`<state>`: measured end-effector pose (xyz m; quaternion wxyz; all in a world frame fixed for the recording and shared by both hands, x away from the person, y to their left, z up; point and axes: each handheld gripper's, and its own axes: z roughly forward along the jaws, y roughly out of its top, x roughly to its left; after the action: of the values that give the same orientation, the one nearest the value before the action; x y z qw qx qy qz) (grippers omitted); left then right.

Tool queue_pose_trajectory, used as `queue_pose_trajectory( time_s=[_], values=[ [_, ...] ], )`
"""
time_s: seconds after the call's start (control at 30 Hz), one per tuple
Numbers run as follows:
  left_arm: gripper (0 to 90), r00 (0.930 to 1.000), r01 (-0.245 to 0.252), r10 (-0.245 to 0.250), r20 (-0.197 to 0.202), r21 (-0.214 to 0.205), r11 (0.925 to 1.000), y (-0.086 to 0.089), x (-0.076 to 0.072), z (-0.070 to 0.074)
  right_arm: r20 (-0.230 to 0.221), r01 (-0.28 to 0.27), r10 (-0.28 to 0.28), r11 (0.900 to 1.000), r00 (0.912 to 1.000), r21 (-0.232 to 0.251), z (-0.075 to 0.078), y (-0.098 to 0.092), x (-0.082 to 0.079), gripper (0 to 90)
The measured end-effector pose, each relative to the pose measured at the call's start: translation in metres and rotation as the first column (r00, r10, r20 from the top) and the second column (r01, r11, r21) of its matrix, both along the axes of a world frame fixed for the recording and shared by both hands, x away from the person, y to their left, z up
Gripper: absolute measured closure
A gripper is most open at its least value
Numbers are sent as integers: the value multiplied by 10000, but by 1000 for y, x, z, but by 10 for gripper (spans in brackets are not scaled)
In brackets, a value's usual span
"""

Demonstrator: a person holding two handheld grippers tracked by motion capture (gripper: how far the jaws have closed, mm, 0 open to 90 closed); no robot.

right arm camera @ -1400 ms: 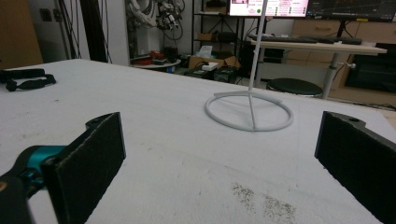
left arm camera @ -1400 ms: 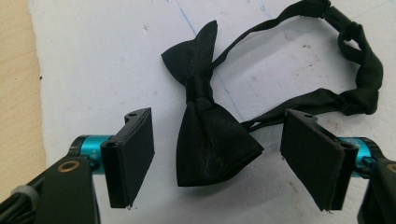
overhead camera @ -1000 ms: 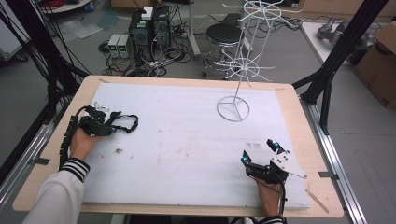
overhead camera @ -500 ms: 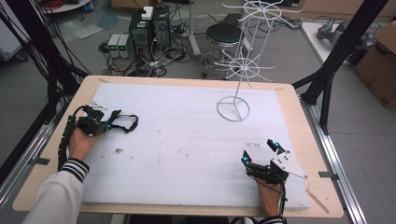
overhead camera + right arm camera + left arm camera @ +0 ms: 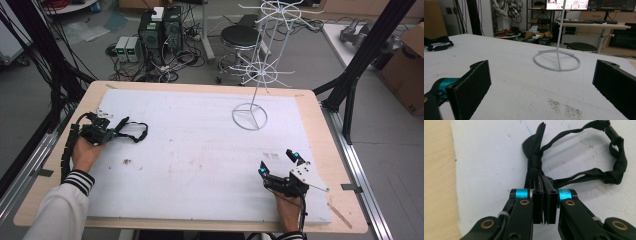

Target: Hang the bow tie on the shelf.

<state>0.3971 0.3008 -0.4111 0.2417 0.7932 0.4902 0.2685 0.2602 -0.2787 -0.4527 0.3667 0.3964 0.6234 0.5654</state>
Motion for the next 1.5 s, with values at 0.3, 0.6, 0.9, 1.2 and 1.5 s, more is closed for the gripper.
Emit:
queue_pose_trajectory(
  time_s=[0.3,0.6,0.9,1.2,1.5],
  values=[
    [871,9923,142,-39,1241,-823,9965,-1,-8,14,2,5,-5,10000,10000,-10,0,0,0,7],
    [871,9759,544,-101,2178,-1984,9786,-11,-16,18,-34,12,-12,10000,10000,20,0,1,0,7],
    [872,9512,1370,-157,3083,-3762,9164,-16,-22,28,6,18,-18,10000,10000,-5,0,0,0,7],
    [872,9299,1949,-269,3668,-4294,8818,-16,-26,37,13,21,-21,10000,10000,-5,0,0,0,7],
    [873,9052,2573,-652,4200,-4193,8706,-34,-26,61,3,25,-25,10000,10000,-26,0,0,0,7]
  ],
)
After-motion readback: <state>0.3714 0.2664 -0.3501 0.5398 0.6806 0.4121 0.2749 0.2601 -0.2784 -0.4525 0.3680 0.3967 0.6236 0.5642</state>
